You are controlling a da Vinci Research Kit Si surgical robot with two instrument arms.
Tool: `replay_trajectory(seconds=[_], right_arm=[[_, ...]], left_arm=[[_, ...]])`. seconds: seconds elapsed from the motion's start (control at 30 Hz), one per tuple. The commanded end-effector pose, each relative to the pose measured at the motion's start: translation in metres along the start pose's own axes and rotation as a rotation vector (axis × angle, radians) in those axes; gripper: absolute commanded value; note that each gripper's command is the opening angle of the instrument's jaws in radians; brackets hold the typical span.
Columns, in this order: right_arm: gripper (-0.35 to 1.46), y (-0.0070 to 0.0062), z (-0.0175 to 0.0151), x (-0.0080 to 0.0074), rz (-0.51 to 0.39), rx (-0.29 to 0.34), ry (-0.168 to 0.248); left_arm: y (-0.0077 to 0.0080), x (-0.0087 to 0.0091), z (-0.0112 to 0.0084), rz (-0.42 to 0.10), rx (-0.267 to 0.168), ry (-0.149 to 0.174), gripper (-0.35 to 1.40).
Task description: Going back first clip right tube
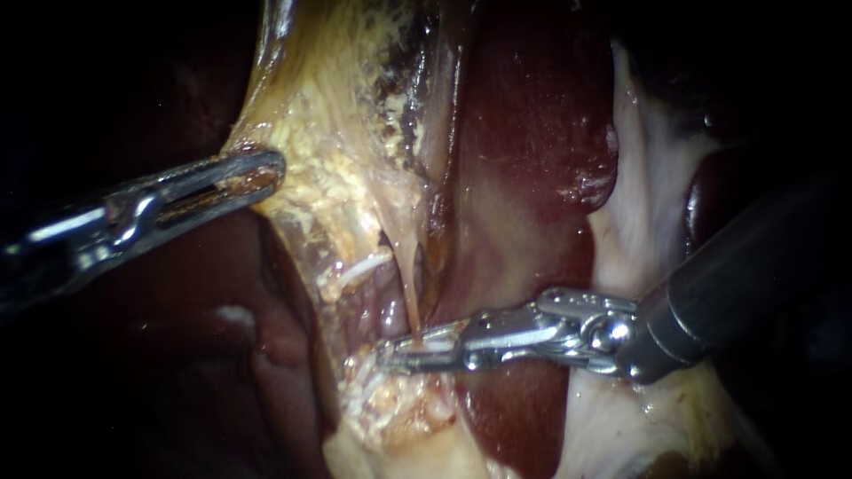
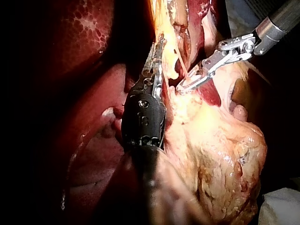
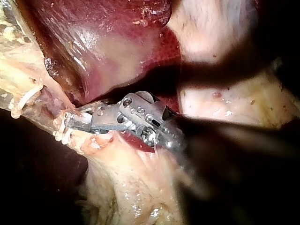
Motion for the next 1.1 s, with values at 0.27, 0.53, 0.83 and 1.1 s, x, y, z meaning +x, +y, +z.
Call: replay_trajectory(seconds=[0.27, 0.53, 0.83, 1.1], right_arm=[[0.32, 0.0001, 0.0000, 0.0000, -0.030, -0.001, 0.001], [0.60, 0.0004, -0.0002, 0.0001, -0.252, -0.037, 0.064], [0.60, 0.0003, -0.0016, 0.0004, -0.348, -0.035, 0.068], [0.60, -0.0002, -0.0035, 0.0004, -0.346, -0.021, 0.079]], left_arm=[[0.0000, 0.0001, 0.0001, 0.000, -0.001, 0.000, -0.35], [0.0000, 0.0001, 0.0001, 0.000, -0.001, 0.000, -0.35], [0.0000, 0.0002, 0.0001, 0.001, -0.001, -0.001, -0.35], [0.0001, 0.0002, 0.0000, 0.001, 0.000, -0.001, -0.35]])
